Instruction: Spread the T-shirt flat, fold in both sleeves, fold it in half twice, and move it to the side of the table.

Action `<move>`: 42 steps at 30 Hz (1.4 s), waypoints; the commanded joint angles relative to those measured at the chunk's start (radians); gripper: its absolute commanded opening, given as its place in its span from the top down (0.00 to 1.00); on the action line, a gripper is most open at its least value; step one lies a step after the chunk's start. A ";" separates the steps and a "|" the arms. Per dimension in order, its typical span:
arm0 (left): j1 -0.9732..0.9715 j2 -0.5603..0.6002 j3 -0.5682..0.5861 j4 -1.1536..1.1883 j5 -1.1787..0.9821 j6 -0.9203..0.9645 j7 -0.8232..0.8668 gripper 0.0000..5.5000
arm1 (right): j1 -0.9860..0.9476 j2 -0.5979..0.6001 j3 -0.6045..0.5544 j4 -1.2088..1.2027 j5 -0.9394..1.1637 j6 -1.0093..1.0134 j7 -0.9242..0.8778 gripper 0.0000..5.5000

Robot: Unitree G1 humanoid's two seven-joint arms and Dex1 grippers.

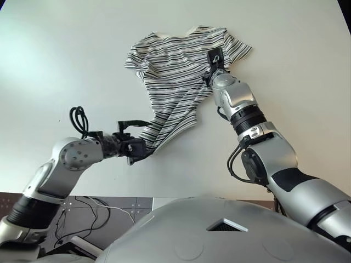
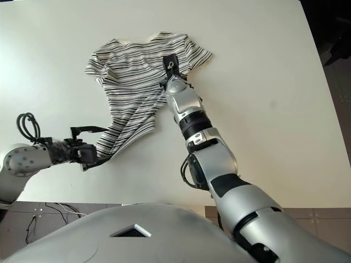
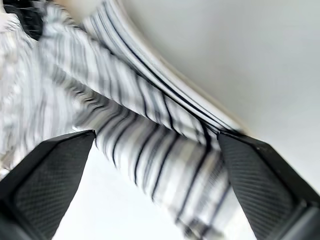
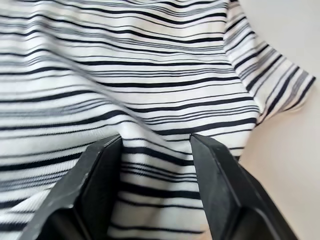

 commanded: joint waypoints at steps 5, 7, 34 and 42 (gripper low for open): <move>-0.045 -0.078 0.081 0.029 -0.098 0.049 0.047 0.18 | 0.161 0.038 0.217 -0.824 0.216 0.036 0.343 0.57; -0.075 -0.140 0.122 -0.041 -0.148 0.127 0.115 0.18 | 0.222 -0.138 0.134 -1.256 0.473 0.206 0.455 0.57; -0.280 -0.283 -0.068 0.165 0.141 0.199 0.221 0.18 | 0.800 -0.469 0.518 -1.281 -0.254 0.157 0.544 0.57; -0.286 -0.248 0.013 0.028 0.260 0.284 0.257 0.18 | 0.834 -0.586 0.488 -1.423 -0.361 0.130 0.566 0.57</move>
